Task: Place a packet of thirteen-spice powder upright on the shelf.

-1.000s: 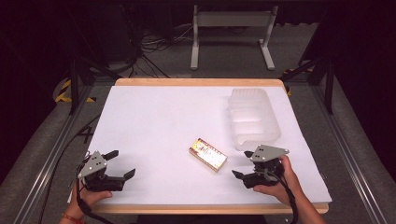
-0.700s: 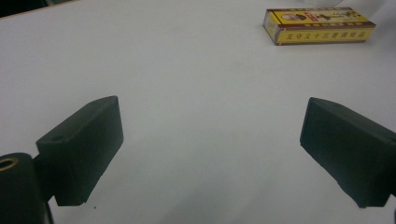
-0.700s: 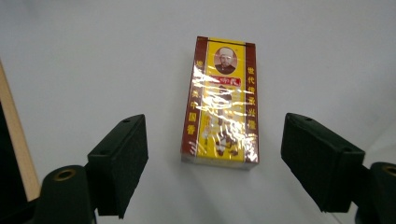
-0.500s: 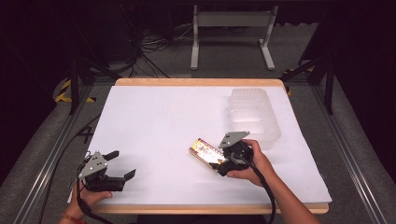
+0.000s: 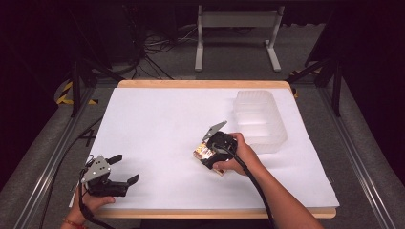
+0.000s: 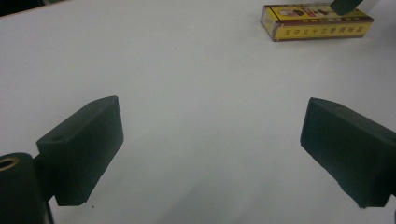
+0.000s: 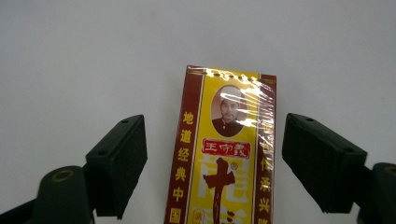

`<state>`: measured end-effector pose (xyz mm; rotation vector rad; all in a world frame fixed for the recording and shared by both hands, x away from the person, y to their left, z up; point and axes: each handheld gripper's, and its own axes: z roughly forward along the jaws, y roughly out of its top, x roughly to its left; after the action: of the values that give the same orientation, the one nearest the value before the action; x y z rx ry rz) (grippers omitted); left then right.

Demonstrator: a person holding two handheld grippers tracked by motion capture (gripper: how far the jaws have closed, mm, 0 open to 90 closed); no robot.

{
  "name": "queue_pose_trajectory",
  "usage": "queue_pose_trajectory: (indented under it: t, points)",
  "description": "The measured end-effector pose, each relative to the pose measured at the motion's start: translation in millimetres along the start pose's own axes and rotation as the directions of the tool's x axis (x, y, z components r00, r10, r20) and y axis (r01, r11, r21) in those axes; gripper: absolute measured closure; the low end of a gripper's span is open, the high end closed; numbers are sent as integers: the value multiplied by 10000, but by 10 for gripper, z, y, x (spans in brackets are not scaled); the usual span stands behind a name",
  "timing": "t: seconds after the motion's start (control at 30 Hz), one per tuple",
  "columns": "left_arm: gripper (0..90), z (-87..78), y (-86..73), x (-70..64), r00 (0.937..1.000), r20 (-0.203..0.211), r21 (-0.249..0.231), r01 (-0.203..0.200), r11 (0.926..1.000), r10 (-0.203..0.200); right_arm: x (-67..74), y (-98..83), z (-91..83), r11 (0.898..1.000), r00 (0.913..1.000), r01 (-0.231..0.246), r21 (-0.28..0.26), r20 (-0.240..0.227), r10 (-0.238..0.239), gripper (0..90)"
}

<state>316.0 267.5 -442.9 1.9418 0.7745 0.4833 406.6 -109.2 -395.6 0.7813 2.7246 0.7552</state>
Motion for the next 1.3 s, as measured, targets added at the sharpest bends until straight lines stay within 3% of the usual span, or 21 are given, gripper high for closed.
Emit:
queue_pose_trajectory:
  t: [0.13, 0.5, 0.93, 1.0, 1.17, 1.3]
  points:
    - [66, -2, -2, 4, 10000, 25, 13, -10, 10000, 10, -44, 63, 93, 9994, 9996, -269, 223, -74, 271, 225]
    - [66, -3, -6, 9, 10000, 65, 7, -10, 10000, 10, -89, 192, 310, 9946, 9990, -435, 939, -16, 439, 218]
    - [66, -9, -11, 16, 10000, 84, 14, -25, 10000, 25, -131, 288, 509, 9833, 9962, -871, 1598, 196, 850, 254]
    - [66, -11, -13, 18, 10000, 88, 9, -5, 10000, 5, -129, 298, 507, 9828, 9962, -865, 1634, 258, 834, 304]
    - [66, -19, -8, 19, 10000, 81, -38, 12, 10000, -12, -106, 301, 432, 9865, 9956, -888, 1379, 426, 837, 316]
    - [66, -30, -6, 16, 10000, 68, -84, 24, 10000, -23, -89, 293, 280, 9914, 9929, -1058, 776, 637, 1009, 321]
